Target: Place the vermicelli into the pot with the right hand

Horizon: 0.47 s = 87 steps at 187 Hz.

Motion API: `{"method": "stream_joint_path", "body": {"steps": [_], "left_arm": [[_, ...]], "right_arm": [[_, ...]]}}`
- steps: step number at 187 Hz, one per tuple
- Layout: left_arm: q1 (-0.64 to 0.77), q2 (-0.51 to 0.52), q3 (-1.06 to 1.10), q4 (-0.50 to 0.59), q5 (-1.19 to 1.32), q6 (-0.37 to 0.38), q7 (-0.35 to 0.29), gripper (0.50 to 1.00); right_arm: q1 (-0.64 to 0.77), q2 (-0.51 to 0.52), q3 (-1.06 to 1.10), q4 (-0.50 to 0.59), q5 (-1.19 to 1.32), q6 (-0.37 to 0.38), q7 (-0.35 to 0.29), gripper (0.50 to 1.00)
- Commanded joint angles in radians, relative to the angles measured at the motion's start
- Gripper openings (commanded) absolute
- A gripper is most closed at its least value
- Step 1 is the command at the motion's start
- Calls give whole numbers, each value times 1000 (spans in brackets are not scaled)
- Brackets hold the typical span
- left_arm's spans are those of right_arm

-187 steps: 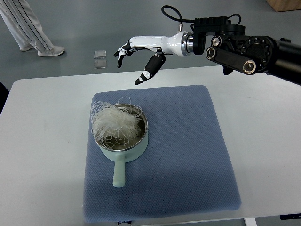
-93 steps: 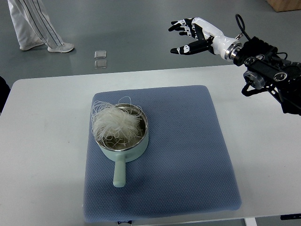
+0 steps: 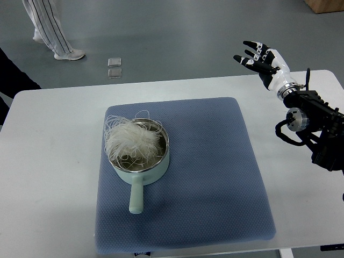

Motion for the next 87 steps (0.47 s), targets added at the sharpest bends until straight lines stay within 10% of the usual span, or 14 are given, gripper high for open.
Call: {"method": "stream_joint_path", "body": {"steps": [1,87], "left_arm": [[0,0,0,0,0,0,0,1000],[-1,0,0,0,0,0,0,1000]], "right_arm": [[-15,-2,12,0,59,0,0,924],[-42,12,11,6,105,17,12,924]]}}
